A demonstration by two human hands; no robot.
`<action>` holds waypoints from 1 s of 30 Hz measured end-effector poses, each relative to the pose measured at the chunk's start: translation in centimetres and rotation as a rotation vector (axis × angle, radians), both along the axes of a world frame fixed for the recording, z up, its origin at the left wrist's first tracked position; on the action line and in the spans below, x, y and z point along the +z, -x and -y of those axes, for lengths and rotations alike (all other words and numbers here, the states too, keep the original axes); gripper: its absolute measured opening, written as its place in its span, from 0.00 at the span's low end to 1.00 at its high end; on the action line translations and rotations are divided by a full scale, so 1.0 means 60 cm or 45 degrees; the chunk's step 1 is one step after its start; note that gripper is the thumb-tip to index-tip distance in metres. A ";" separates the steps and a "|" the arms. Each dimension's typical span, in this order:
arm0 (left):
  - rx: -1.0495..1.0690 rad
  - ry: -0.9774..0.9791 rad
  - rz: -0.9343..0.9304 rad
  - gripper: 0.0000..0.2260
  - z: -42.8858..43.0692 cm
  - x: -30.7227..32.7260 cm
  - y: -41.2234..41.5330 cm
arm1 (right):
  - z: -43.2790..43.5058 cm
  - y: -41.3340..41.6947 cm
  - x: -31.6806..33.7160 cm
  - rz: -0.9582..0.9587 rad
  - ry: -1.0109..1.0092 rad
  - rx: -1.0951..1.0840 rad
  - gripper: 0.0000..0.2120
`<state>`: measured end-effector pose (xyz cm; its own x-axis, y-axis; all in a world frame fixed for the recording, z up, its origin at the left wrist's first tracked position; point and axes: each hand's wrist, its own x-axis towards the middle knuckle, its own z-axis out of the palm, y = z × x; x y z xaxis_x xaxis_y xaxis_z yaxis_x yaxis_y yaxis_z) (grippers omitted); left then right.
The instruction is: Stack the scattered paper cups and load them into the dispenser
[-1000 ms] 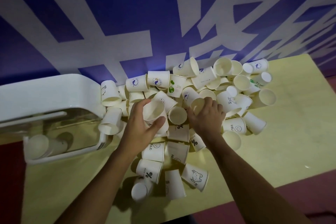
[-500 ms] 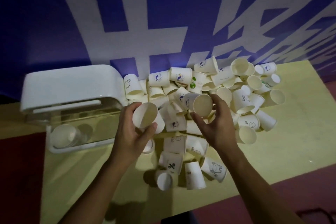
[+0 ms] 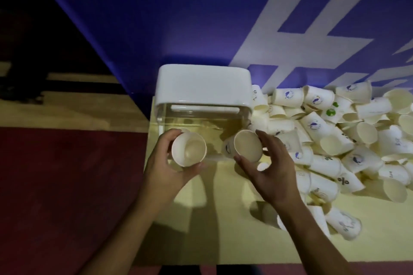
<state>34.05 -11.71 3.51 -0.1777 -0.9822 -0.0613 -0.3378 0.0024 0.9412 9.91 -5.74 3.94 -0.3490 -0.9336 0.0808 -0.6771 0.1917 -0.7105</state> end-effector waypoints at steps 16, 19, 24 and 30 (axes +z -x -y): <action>-0.047 0.018 0.250 0.35 0.071 -0.065 -0.037 | 0.035 -0.084 0.006 0.088 -0.020 0.041 0.31; -0.073 -0.065 0.372 0.37 0.081 -0.093 -0.031 | 0.032 -0.081 0.005 0.112 -0.020 0.033 0.31; -0.132 -0.141 0.504 0.37 0.092 -0.131 -0.025 | 0.037 -0.084 0.004 0.107 -0.004 0.029 0.31; -0.117 -0.136 0.558 0.41 0.103 -0.148 -0.019 | 0.060 -0.102 0.006 0.058 0.008 0.049 0.33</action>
<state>35.17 -17.90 -5.35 -0.1988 -0.9476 -0.2500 -0.7069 -0.0381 0.7063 16.04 -9.36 4.30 -0.3160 -0.9460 0.0718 -0.6508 0.1611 -0.7420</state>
